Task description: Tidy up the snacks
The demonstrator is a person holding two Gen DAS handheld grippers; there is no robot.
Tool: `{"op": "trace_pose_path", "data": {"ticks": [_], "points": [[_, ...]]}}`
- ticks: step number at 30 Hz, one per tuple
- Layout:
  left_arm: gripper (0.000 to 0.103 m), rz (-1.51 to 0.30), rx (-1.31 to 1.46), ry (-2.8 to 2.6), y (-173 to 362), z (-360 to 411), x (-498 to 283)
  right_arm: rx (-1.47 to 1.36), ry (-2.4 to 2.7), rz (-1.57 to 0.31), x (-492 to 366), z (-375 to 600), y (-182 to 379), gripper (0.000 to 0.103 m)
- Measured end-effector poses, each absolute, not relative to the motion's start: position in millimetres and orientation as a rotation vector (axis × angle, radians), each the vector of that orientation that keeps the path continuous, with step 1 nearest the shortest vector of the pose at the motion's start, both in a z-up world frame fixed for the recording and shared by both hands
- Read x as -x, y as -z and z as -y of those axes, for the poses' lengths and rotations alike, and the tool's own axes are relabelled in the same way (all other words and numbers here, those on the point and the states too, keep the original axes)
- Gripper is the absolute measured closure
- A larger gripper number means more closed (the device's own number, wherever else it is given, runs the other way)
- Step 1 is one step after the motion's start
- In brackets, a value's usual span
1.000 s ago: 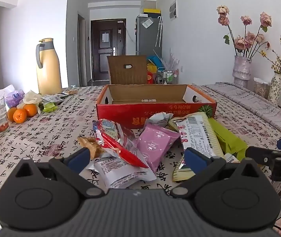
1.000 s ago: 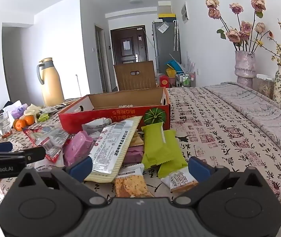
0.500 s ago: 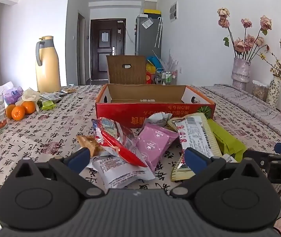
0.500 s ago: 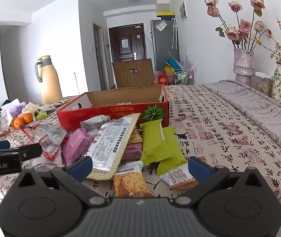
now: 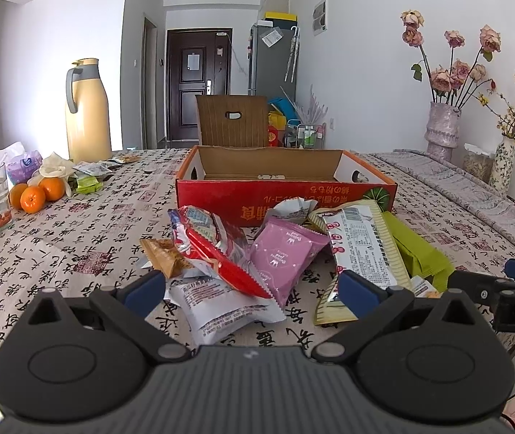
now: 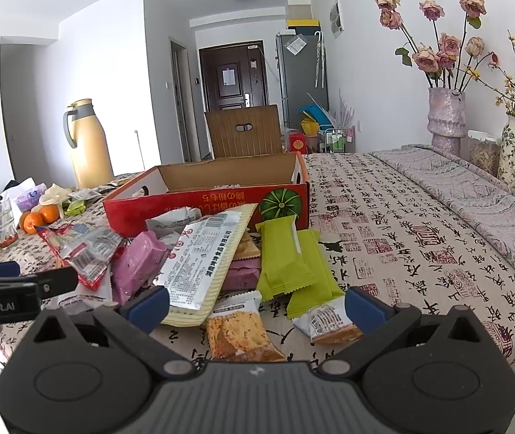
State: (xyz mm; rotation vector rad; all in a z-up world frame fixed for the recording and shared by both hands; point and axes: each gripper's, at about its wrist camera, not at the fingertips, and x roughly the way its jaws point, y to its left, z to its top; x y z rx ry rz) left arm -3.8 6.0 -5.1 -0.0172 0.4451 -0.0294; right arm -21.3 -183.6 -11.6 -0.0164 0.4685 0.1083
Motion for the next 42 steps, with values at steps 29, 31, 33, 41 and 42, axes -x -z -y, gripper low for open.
{"op": "trace_pose_path", "data": {"ticks": [29, 31, 33, 41, 42], "points": [[0.0, -0.445, 0.018, 0.03, 4.9, -6.0, 4.2, 0.017, -0.106, -0.471, 20.3, 184.1, 12.9, 0.0], [0.0, -0.446, 0.018, 0.029, 5.0, -5.9, 4.0, 0.017, -0.106, -0.471, 20.1, 184.1, 12.8, 0.0], [0.0, -0.446, 0.018, 0.029, 4.9, -6.0, 4.0, 0.017, -0.105, -0.472, 20.2, 184.3, 13.0, 0.0], [0.0, -0.447, 0.018, 0.03, 5.1, -5.6, 4.4, 0.018, -0.107, -0.473, 20.2, 184.5, 14.1, 0.0], [0.0, -0.446, 0.018, 0.03, 5.0, -5.8, 4.1, 0.018, -0.107, -0.473, 20.3, 185.1, 14.6, 0.0]]}}
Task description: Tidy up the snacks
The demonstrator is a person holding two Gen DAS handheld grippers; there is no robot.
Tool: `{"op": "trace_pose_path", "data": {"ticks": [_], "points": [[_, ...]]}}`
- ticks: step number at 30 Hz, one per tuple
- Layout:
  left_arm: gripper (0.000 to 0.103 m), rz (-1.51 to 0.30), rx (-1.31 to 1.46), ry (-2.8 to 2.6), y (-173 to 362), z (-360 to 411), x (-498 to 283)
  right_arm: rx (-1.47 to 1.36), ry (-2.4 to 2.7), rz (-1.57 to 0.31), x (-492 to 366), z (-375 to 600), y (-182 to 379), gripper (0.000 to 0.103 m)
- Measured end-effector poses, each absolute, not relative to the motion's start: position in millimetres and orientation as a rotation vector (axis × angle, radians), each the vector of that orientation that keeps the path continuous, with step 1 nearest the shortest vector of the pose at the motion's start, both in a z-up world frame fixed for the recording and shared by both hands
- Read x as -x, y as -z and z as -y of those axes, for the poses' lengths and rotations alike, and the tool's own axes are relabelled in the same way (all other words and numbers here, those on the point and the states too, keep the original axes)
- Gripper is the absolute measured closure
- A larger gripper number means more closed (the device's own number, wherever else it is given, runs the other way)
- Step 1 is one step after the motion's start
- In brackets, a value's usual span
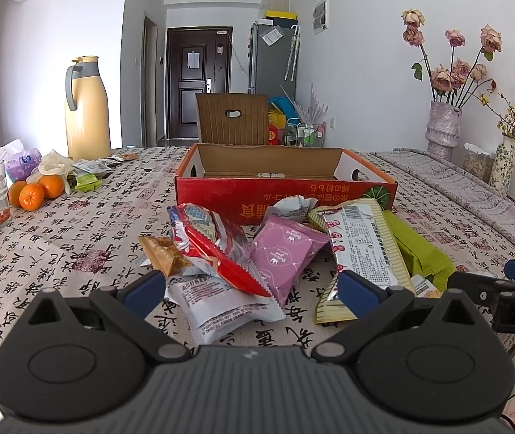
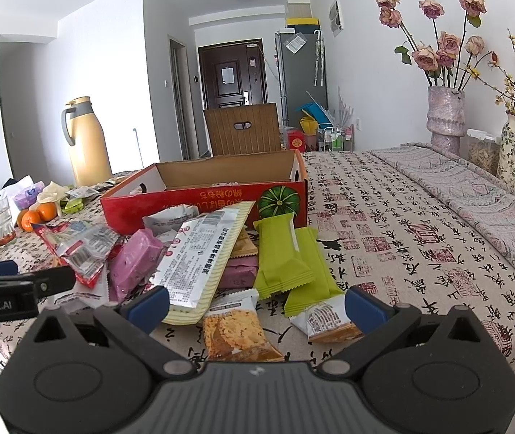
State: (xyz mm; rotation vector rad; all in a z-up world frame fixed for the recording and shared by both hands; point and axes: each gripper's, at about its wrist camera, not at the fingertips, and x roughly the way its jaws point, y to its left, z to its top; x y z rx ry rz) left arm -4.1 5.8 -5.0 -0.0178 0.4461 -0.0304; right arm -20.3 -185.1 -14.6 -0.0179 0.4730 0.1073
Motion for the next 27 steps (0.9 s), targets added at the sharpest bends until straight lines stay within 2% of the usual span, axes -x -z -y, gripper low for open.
{"op": "trace_pose_path", "data": {"ticks": [21, 27], "points": [[0.0, -0.455, 0.016, 0.027, 6, -1, -1, 0.059, -0.06, -0.472, 17, 206, 18, 0.0], [0.0, -0.459, 0.019, 0.023, 6, 0, -4, 0.085, -0.025, -0.497, 7, 225, 27, 0.008]]}}
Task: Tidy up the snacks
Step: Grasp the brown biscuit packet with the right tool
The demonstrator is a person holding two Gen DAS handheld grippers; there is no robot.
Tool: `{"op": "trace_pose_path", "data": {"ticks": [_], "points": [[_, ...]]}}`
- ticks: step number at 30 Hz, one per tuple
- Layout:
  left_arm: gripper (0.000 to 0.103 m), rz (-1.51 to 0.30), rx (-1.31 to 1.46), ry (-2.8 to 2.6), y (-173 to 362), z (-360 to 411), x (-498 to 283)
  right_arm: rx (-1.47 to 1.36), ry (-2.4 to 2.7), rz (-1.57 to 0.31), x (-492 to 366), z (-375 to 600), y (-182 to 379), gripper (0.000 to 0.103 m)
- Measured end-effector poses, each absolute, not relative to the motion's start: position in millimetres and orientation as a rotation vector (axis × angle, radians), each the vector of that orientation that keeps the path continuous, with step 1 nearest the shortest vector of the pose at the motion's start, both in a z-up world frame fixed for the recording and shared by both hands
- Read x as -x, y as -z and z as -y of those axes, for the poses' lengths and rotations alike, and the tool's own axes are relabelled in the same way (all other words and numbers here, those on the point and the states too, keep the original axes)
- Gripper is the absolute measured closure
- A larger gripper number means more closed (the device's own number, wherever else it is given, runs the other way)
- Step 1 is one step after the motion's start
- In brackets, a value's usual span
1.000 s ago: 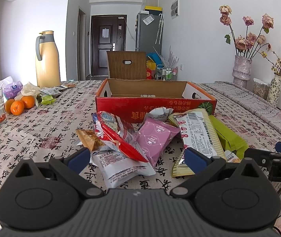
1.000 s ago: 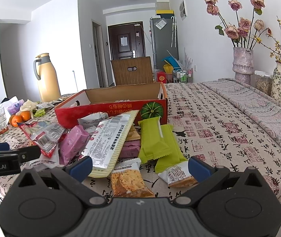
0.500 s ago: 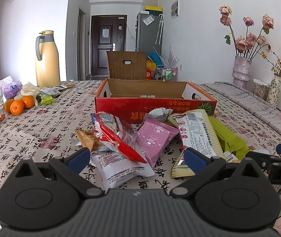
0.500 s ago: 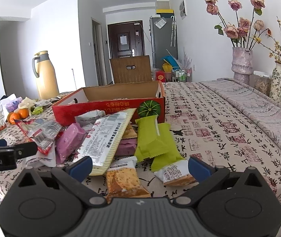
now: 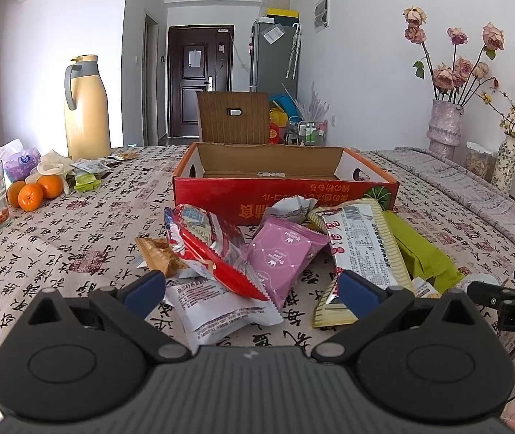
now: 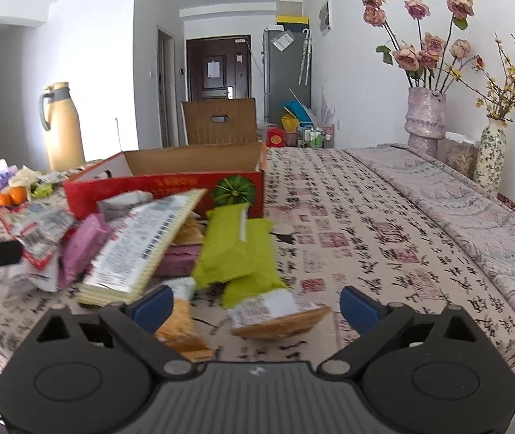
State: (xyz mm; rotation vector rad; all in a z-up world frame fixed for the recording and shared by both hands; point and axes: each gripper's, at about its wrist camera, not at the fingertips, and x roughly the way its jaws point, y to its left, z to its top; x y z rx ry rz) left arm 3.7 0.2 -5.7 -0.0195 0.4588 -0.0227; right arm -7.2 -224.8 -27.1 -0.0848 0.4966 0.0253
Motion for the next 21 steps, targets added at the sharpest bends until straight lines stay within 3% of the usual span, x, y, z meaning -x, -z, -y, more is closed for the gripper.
{"op": "trace_pose_path", "data": {"ticks": [12, 15, 21], "points": [[0.0, -0.485, 0.011, 0.007, 9, 5, -12, 0.103, -0.09, -0.467, -9, 240, 50, 0.028], [0.0, -0.492, 0.01, 0.004, 10, 5, -14, 0.11, -0.108, -0.474, -14, 238, 54, 0.041], [0.0, -0.502, 0.014, 0.002, 11, 4, -18, 0.098, -0.123, -0.462, -13, 240, 53, 0.041]]}}
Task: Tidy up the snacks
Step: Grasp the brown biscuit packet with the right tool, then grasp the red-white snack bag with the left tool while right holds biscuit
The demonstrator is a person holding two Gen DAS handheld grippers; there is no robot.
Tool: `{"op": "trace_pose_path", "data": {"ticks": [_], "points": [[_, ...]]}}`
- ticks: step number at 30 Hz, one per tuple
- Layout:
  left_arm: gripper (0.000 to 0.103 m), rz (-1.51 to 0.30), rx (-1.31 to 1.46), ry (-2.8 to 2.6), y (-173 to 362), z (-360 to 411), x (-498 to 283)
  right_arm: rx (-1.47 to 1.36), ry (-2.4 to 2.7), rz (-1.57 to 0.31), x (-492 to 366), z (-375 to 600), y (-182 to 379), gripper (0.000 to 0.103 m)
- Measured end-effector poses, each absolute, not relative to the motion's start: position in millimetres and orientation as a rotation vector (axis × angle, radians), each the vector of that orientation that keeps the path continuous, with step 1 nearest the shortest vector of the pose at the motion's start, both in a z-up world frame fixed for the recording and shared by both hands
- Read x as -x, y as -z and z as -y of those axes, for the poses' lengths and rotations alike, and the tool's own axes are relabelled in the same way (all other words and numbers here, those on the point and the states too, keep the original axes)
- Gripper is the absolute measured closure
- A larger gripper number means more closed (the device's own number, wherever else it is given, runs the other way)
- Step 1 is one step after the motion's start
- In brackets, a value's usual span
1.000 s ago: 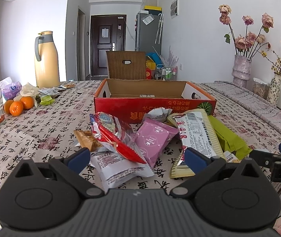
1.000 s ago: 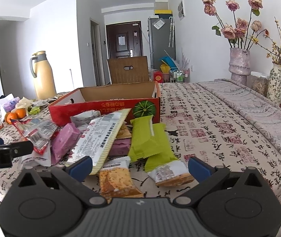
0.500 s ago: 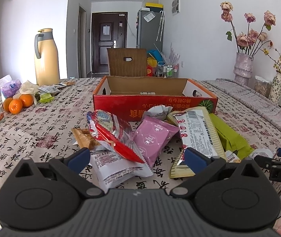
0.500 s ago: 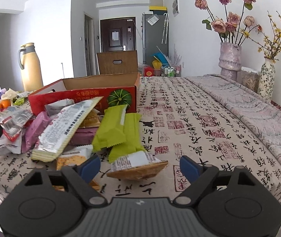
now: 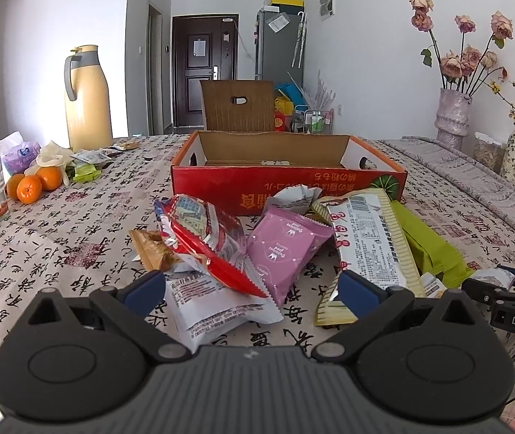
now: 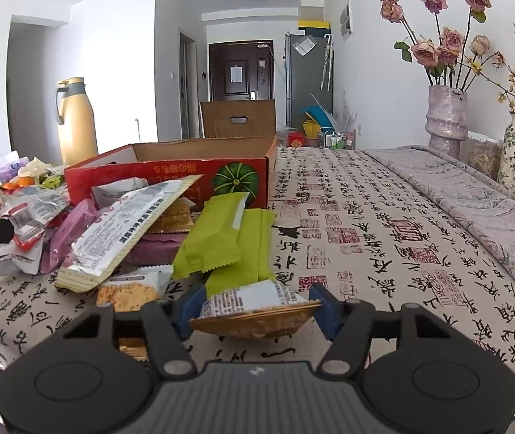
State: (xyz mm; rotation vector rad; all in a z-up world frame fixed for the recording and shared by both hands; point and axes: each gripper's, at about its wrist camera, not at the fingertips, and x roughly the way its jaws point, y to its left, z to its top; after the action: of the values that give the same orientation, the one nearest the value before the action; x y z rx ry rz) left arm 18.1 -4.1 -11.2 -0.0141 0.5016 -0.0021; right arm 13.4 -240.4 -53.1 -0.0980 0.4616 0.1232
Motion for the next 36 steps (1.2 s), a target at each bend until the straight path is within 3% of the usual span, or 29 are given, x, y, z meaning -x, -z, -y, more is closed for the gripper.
{"op": "trace_pose_path", "data": {"ticks": [18, 33, 36], "points": [[0.0, -0.513, 0.026, -0.038, 9, -7, -29, 0.079, -0.106, -0.383, -8, 237, 30, 0.041], [0.0, -0.527, -0.117, -0.119, 2, -10, -88, 0.071, -0.096, -0.348, -27, 231, 16, 0.041], [0.006, -0.552, -0.117, -0.121, 4, -12, -101, 0.068, -0.093, -0.357, -33, 230, 16, 0.041]]}}
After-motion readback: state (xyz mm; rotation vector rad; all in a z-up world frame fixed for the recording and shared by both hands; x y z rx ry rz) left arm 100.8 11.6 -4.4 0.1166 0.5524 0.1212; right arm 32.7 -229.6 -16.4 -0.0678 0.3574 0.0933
